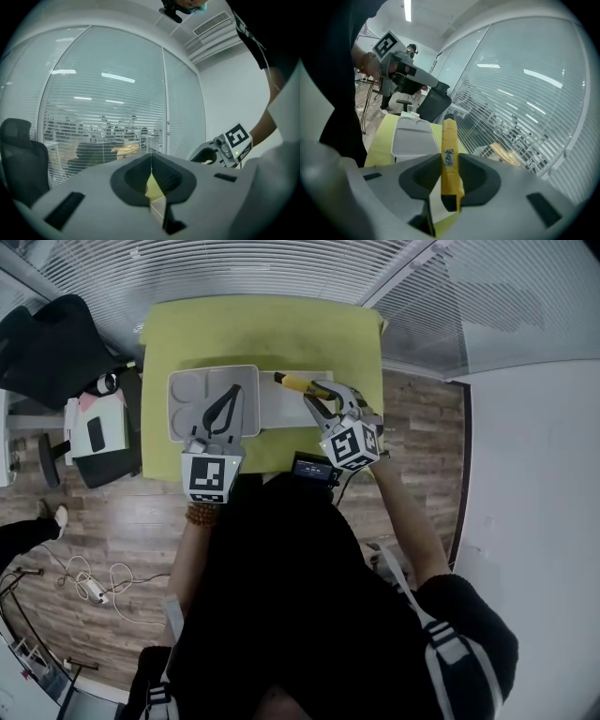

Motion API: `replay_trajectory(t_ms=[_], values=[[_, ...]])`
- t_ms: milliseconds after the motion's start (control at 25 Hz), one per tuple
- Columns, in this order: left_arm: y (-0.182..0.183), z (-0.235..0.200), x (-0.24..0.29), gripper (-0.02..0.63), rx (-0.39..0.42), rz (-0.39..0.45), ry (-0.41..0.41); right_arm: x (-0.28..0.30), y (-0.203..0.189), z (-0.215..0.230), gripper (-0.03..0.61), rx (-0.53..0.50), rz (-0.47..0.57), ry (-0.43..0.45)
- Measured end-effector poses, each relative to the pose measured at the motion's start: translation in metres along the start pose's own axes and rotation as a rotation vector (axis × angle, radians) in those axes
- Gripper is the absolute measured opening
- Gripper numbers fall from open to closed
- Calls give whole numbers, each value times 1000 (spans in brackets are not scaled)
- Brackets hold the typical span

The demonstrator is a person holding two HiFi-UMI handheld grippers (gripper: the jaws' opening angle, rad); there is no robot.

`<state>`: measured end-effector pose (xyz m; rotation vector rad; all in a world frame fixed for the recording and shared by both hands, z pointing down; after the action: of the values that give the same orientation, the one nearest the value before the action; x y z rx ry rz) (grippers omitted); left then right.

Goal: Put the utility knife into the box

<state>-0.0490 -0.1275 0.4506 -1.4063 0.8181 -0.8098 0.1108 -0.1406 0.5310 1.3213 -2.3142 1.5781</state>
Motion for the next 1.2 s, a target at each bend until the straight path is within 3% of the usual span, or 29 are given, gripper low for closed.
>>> replay_trajectory(t_ms=[200,840,1200], values=[[-4,4,-1,12,-8,-8,-7,4,-17,-20,112,-99,-48,71],[-7,4,3,12,2,-29,-25,22,-50,-35,112,-25,-112,138],[-10,4,10,12,12,-49,-32,39,-68,-44,114,-42,-146,189]])
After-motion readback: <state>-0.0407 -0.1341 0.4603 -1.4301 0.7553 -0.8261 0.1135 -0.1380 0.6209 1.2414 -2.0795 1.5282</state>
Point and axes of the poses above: the fingertips, and each gripper's own axes: x forward along the fingers, z to its right, y out of its top, the point moved 2 cm from there along -x, backward along the fingers, and after that the axes turned 8 degrees about z, right-handed, at the moved point
